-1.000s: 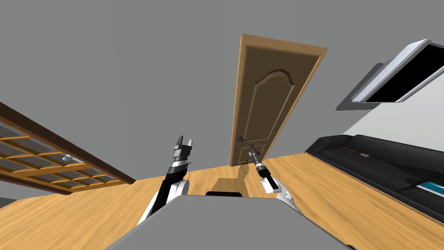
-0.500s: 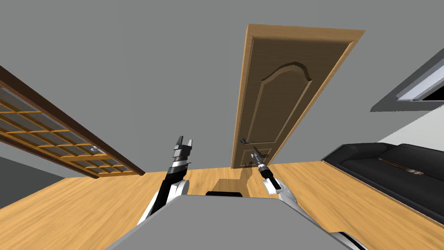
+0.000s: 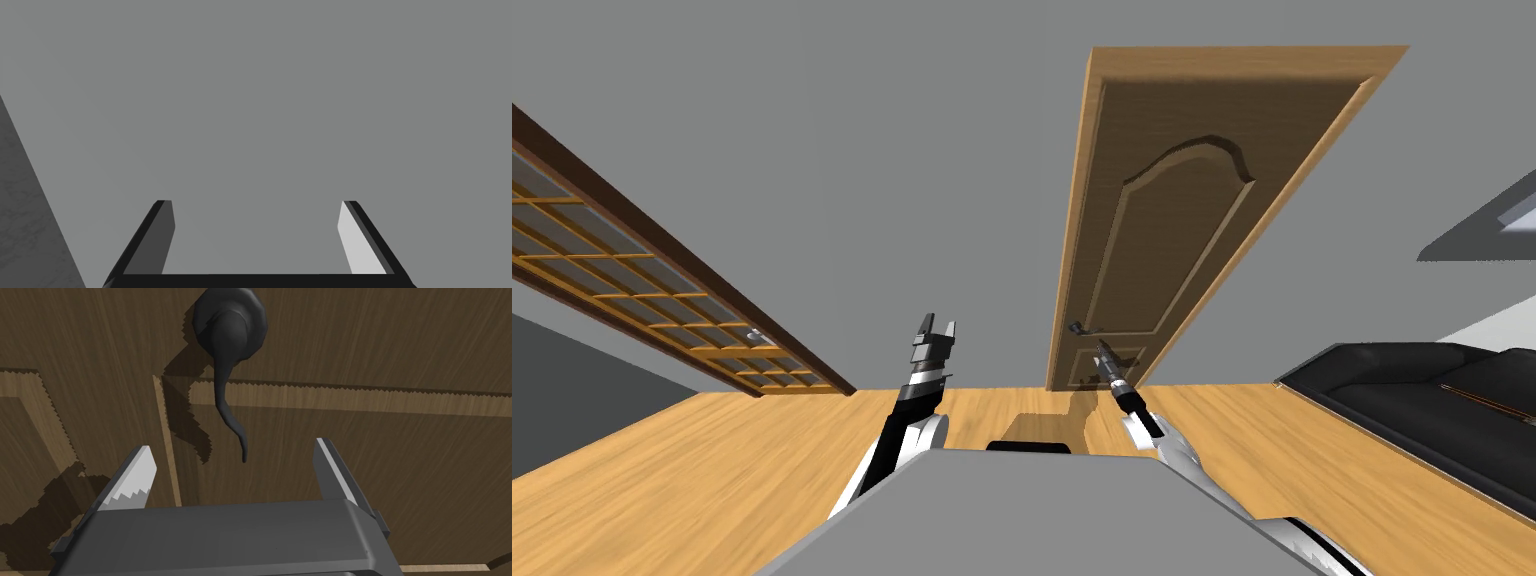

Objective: Pull the door open

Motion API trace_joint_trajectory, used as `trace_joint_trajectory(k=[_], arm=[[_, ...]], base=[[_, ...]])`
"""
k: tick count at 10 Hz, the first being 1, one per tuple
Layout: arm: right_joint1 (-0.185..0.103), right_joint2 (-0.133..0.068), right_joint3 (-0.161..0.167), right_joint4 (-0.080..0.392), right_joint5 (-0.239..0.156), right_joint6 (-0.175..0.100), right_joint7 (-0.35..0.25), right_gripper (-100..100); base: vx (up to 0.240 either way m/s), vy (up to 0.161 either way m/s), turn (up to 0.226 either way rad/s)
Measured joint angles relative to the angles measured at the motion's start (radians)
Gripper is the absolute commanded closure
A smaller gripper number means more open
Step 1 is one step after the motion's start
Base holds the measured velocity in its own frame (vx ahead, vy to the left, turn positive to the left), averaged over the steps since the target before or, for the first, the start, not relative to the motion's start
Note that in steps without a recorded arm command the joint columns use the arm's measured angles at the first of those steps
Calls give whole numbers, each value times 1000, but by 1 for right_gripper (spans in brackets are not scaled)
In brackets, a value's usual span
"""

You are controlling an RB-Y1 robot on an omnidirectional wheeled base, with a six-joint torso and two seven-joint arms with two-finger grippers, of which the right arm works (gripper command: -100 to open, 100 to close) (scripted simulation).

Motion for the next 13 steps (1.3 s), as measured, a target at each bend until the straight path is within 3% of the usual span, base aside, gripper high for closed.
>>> trace_joint_trajectory(k=[9, 10, 13], arm=[[30, -35, -52, 38, -30, -34, -11, -100], [30, -36, -53, 39, -30, -36, -11, 100], [31, -35, -52, 39, -31, -32, -12, 100]], base=[[161, 5, 98], [-6, -2, -5], [-17, -4, 2]])
